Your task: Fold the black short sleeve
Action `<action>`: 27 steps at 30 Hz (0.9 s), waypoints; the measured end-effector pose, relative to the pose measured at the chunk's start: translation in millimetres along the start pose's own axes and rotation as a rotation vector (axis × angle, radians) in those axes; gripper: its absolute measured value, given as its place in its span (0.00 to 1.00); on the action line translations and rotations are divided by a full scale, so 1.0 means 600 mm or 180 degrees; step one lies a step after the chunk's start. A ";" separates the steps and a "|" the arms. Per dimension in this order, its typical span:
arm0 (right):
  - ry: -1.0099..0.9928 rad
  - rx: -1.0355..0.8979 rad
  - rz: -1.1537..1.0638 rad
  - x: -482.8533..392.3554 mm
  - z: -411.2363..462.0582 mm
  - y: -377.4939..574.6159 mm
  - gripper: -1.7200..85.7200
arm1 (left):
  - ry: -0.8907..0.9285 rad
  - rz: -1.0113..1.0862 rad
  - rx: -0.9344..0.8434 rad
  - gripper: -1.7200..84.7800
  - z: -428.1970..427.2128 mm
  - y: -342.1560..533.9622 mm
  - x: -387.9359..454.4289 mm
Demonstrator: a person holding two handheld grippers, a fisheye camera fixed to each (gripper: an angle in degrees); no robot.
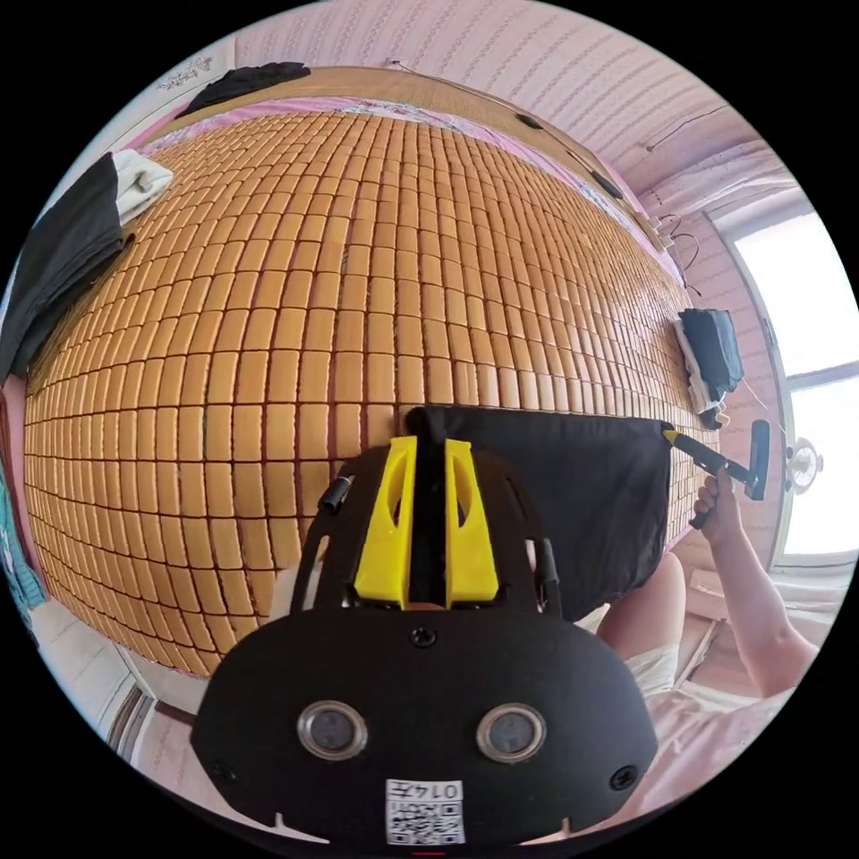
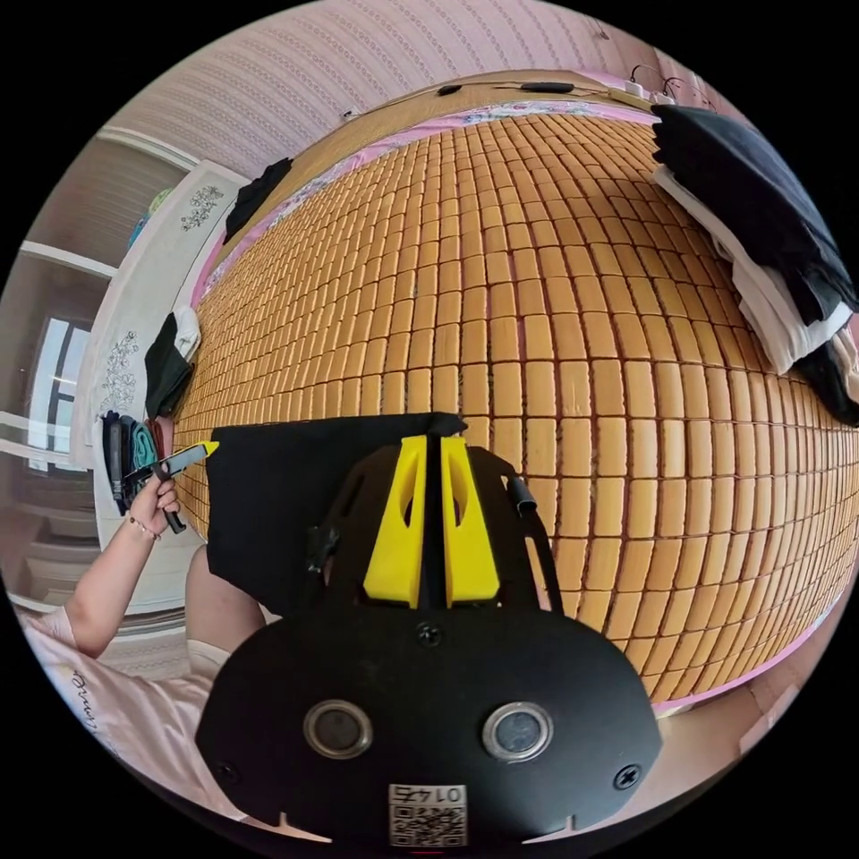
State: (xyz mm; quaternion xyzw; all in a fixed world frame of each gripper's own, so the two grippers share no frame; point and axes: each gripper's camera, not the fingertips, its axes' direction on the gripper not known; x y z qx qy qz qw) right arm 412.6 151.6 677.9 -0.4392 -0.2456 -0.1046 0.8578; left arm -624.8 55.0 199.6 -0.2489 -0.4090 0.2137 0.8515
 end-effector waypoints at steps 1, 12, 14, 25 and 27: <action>0.0014 0.0034 -0.0041 -0.007 -0.006 -0.002 0.05 | 0.0072 0.0016 -0.0009 0.03 0.000 0.004 0.001; 0.0210 0.0187 -0.0071 -0.086 -0.069 -0.136 0.03 | -0.0132 0.0034 0.0395 0.05 -0.020 -0.037 0.038; 0.0591 0.0097 -0.0005 -0.106 -0.072 -0.159 0.03 | -0.0390 -0.0026 0.0287 0.07 -0.014 -0.041 0.043; 0.0908 -0.0770 -0.2345 -0.522 0.059 -0.233 0.01 | 0.0327 0.1445 0.0263 0.01 0.032 0.186 0.271; 0.1247 -0.0884 -0.2465 -0.563 0.097 -0.255 0.01 | 0.0105 0.1534 0.0286 0.01 0.053 0.210 0.304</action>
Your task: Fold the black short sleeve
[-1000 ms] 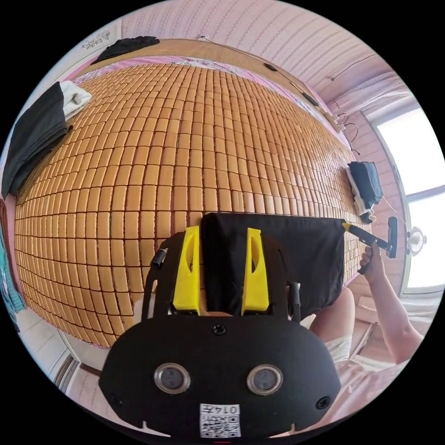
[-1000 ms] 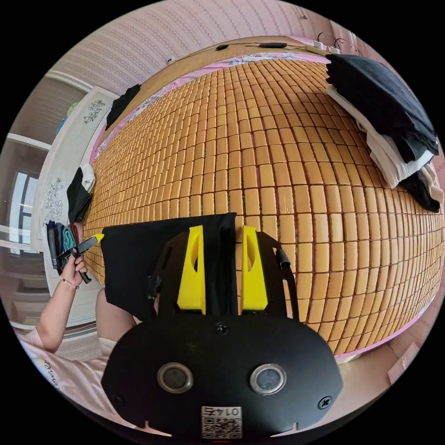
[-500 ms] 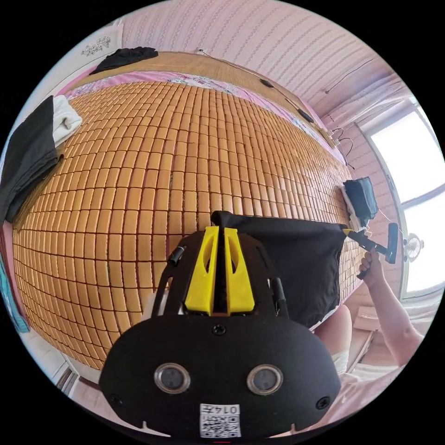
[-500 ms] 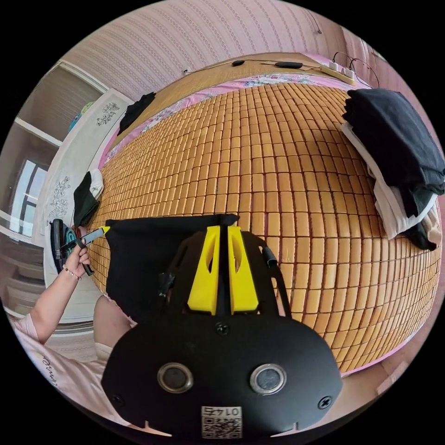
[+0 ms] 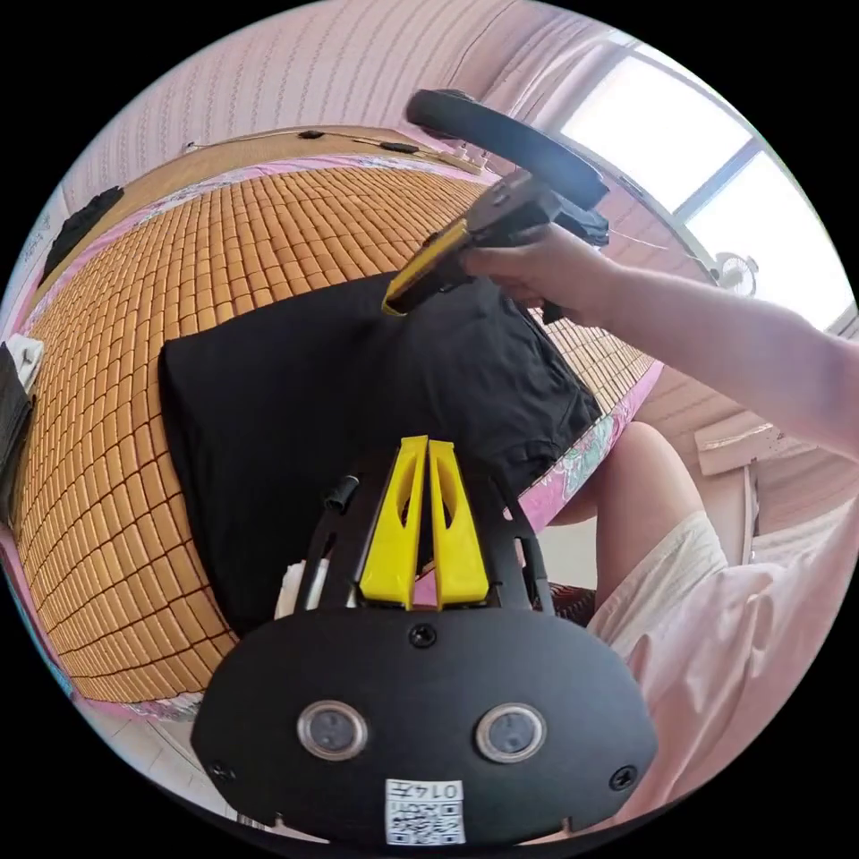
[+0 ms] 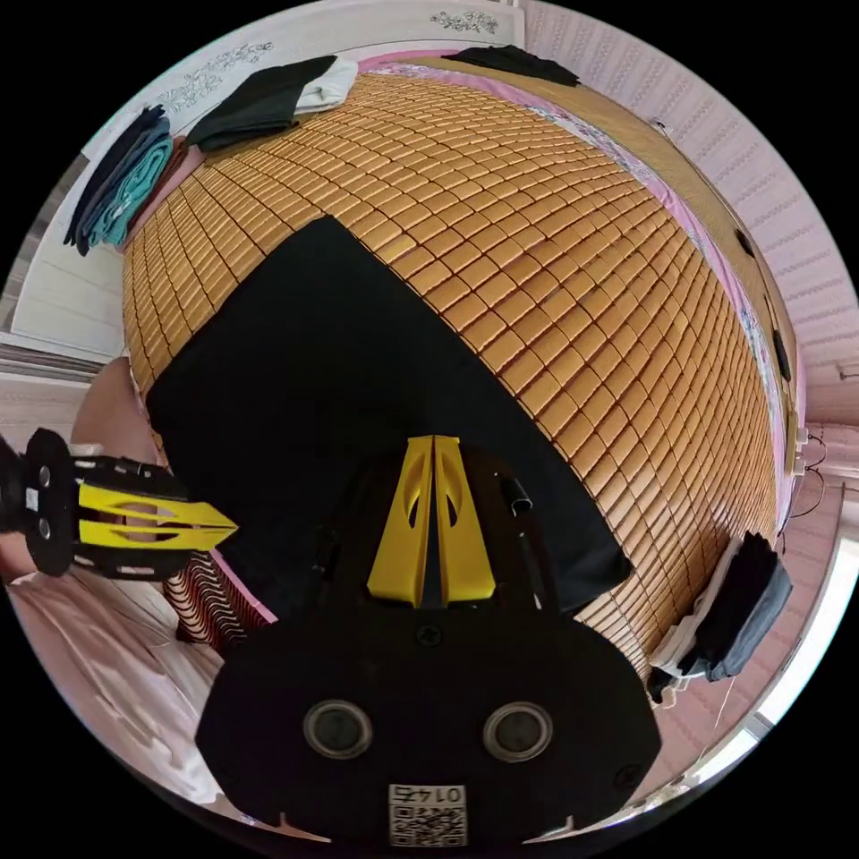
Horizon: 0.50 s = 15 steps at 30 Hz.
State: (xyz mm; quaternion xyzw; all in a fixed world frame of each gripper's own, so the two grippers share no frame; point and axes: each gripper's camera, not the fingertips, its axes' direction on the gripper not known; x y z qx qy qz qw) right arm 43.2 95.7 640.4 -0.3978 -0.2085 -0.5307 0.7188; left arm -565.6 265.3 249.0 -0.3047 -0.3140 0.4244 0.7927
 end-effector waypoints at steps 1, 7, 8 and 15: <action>0.0073 -0.0199 -0.0029 -0.004 0.014 -0.029 0.01 | -0.0015 0.0130 -0.0041 0.01 0.013 0.002 0.021; -0.0134 -0.0774 -0.0249 0.019 0.005 -0.122 0.01 | -0.0406 0.0918 -0.0139 0.01 0.055 0.033 0.098; -0.0105 -0.0738 -0.0273 0.020 -0.001 -0.129 0.01 | -0.0401 0.0892 -0.0168 0.01 0.055 0.032 0.101; 0.0274 -0.0875 -0.0224 0.019 0.053 -0.170 0.01 | -0.0153 0.0688 -0.0047 0.01 0.064 0.060 0.128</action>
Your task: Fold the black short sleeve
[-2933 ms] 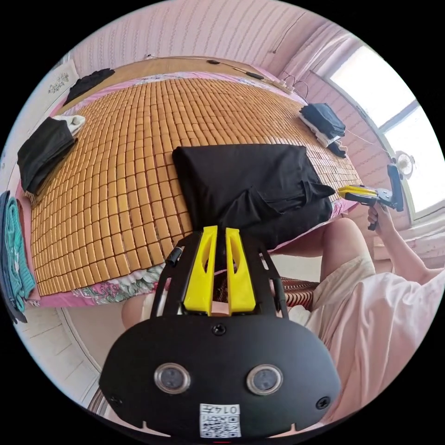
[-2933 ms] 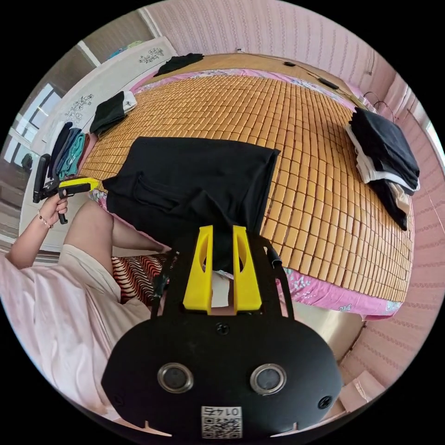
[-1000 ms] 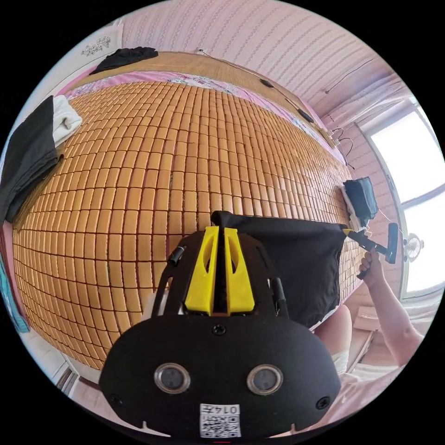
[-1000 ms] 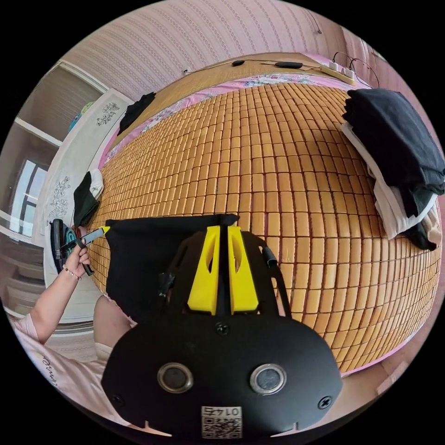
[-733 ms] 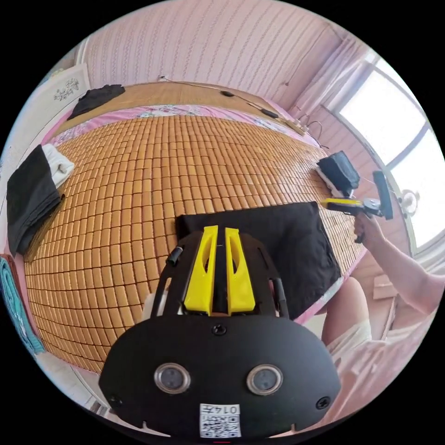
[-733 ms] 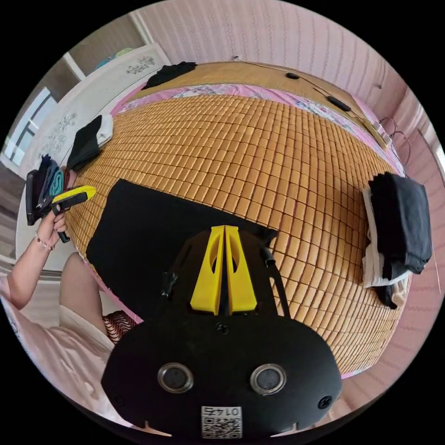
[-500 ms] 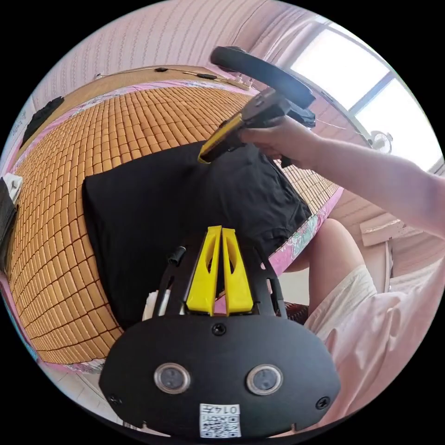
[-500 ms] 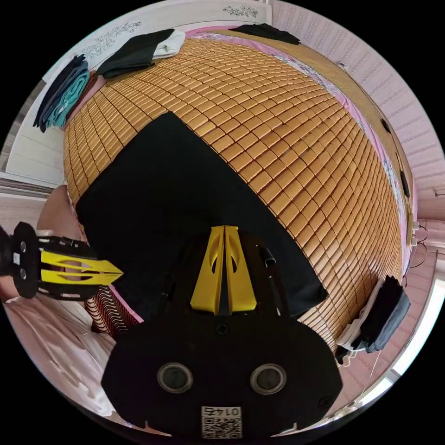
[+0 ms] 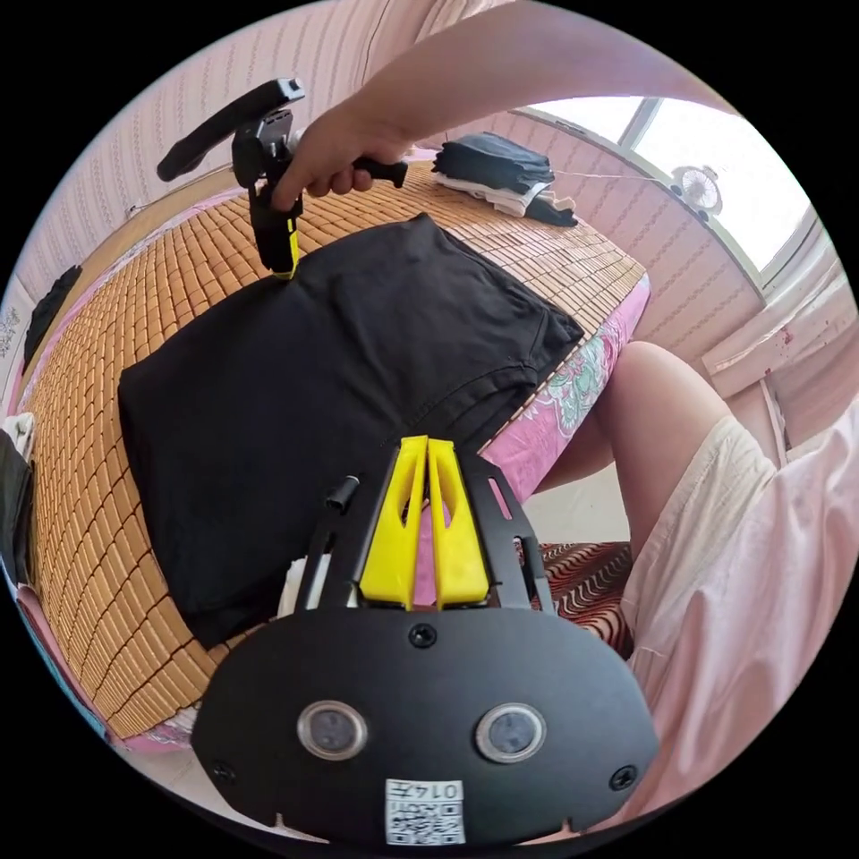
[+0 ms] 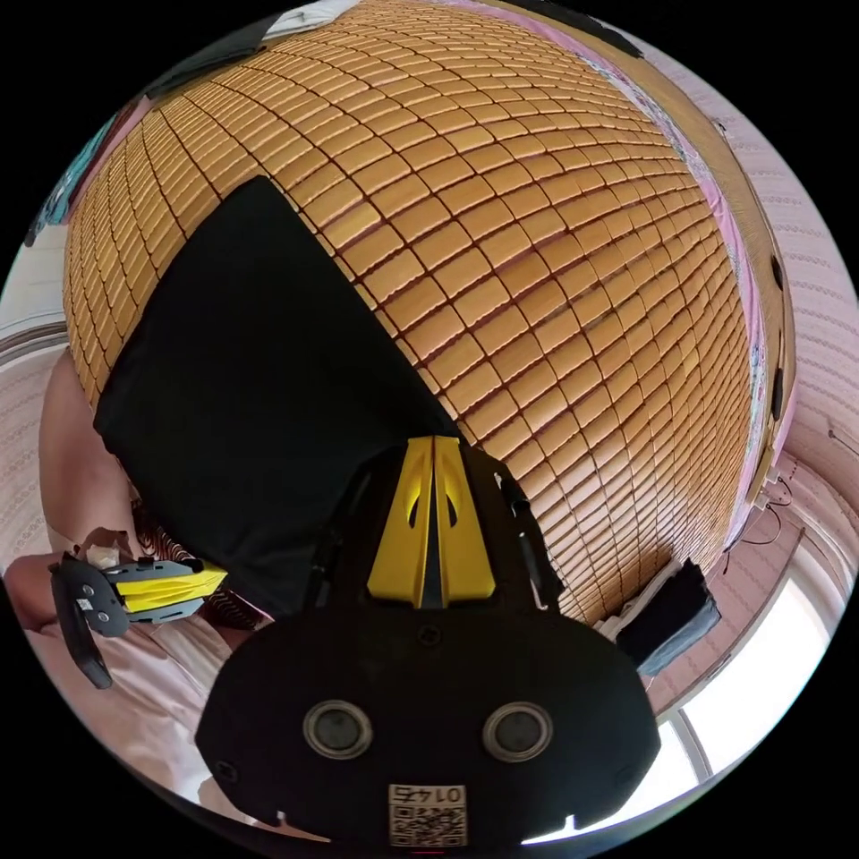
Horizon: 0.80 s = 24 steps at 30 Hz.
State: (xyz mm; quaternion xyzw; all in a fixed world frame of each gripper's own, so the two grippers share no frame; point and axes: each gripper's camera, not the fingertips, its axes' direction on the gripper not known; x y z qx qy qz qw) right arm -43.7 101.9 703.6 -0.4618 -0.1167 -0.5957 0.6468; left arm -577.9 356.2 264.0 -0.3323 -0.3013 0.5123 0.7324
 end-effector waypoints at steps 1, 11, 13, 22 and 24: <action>-0.0014 0.0029 0.0047 -0.001 0.006 0.006 0.01 | 0.0009 0.0033 -0.0039 0.01 -0.001 -0.002 0.005; -0.0823 0.1091 0.1383 -0.011 0.139 0.429 0.02 | -0.0095 0.0608 0.0656 0.07 -0.027 -0.034 0.103; -0.0847 0.0889 0.1751 -0.044 0.227 0.534 0.05 | 0.0050 0.0689 0.0549 0.12 -0.009 -0.057 0.127; -0.1515 0.1048 0.2433 -0.118 0.480 0.688 0.10 | 0.0245 0.1089 0.0209 0.22 0.053 -0.137 0.211; -0.1674 0.1084 0.2616 -0.118 0.518 0.713 0.06 | 0.0207 0.1106 0.0149 0.23 0.070 -0.153 0.222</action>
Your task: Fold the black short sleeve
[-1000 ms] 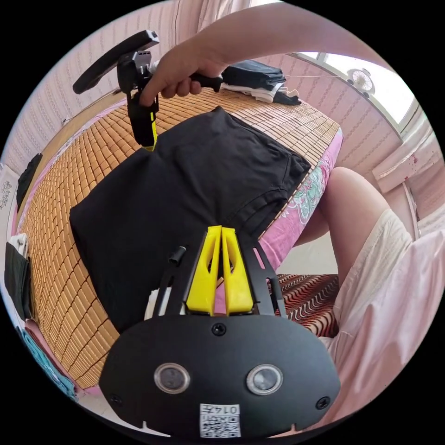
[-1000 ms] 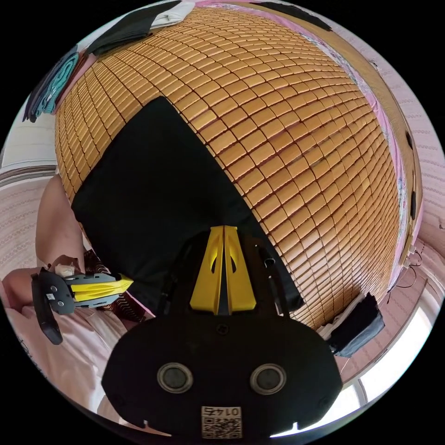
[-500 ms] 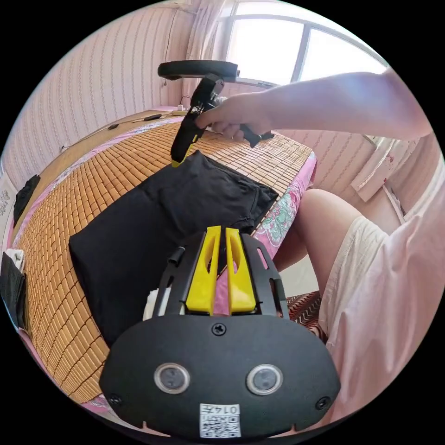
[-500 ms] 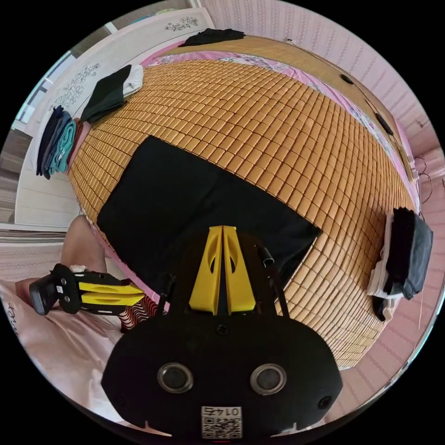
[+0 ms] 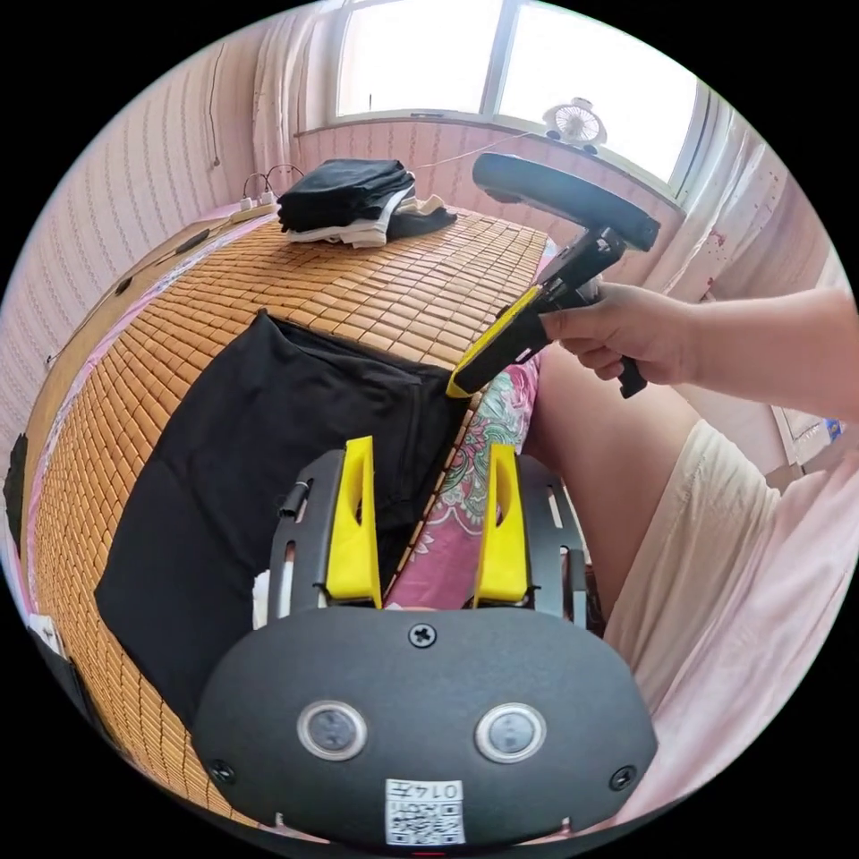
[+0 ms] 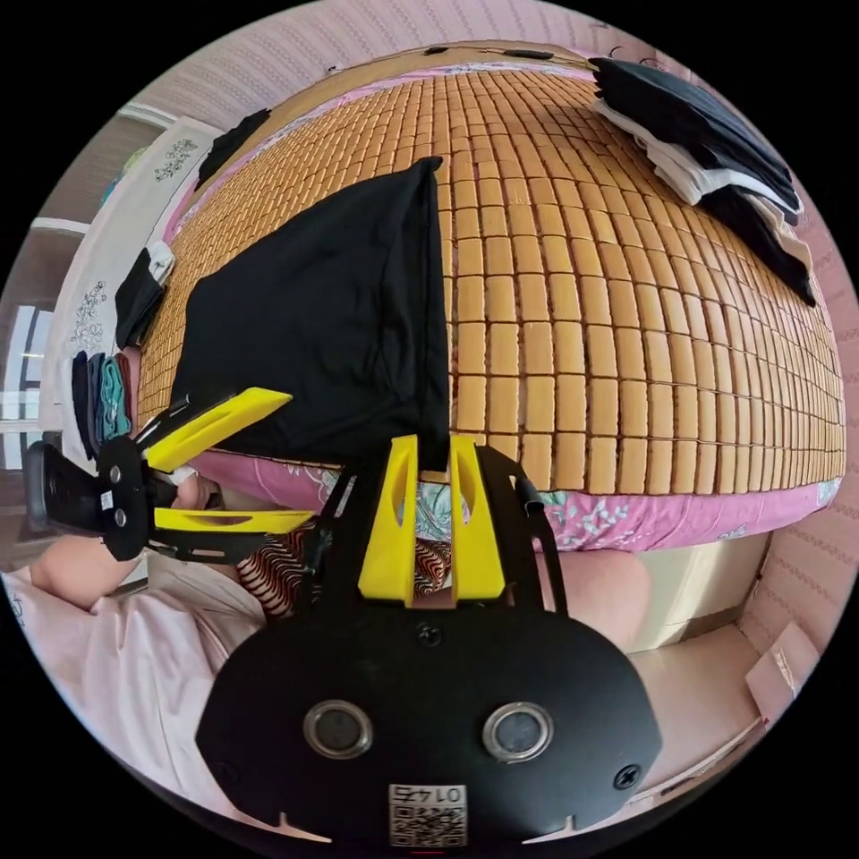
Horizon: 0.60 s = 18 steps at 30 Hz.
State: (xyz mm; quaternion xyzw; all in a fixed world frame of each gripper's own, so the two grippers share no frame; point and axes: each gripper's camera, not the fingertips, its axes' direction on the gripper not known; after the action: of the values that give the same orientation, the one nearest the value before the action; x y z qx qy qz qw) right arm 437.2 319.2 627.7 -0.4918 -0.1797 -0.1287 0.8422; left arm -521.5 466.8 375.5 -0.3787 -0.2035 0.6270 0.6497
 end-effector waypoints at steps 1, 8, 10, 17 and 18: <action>-0.0100 0.0052 0.0064 0.021 0.005 0.018 0.04 | 0.0029 0.0001 -0.0043 0.24 0.012 -0.011 0.001; -0.0965 0.0261 -0.0127 0.075 0.038 0.123 0.03 | 0.0088 0.0160 -0.0173 0.23 0.052 -0.052 0.030; -0.1210 0.0233 -0.0254 0.078 0.060 0.154 0.03 | 0.0111 0.0164 -0.0208 0.16 0.051 -0.051 0.039; -0.1236 0.0523 -0.0068 0.138 0.121 0.228 0.10 | 0.0220 0.0249 -0.0306 0.02 0.007 0.001 0.062; -0.1229 0.0620 0.0229 0.171 0.141 0.232 0.12 | 0.0205 0.0285 -0.0283 0.01 -0.004 0.011 0.066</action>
State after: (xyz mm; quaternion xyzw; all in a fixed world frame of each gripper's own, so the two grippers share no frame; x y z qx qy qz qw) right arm 569.4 456.2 601.1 -0.4297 -0.3316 0.0160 0.8398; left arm -519.2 504.0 360.6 -0.4358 -0.1930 0.6333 0.6097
